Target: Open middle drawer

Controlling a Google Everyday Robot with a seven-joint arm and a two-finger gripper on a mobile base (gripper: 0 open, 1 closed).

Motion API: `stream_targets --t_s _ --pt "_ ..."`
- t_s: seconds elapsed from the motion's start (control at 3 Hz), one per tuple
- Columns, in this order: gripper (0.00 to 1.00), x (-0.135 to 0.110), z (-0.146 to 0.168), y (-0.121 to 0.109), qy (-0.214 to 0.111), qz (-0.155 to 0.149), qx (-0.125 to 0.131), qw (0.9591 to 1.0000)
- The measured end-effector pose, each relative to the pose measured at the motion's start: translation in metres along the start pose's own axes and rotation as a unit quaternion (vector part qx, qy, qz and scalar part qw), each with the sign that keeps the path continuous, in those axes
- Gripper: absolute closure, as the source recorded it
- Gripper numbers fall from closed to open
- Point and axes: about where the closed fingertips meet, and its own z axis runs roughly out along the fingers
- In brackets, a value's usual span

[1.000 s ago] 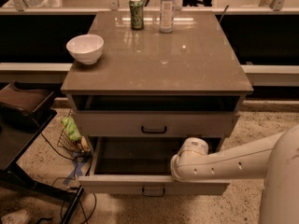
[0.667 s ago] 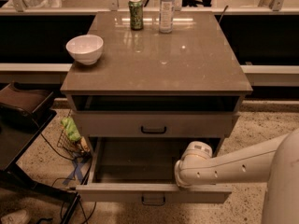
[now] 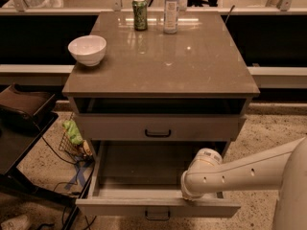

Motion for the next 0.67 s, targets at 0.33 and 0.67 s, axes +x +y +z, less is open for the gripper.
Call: stream_targets --t_s 0.33,0.67 --pt "1.0 0.0 0.0 0.0 0.0 0.0 0.0 1.0" --pt "1.0 -0.004 0.012 -0.029 -0.027 0.001 0.023 0.9994"
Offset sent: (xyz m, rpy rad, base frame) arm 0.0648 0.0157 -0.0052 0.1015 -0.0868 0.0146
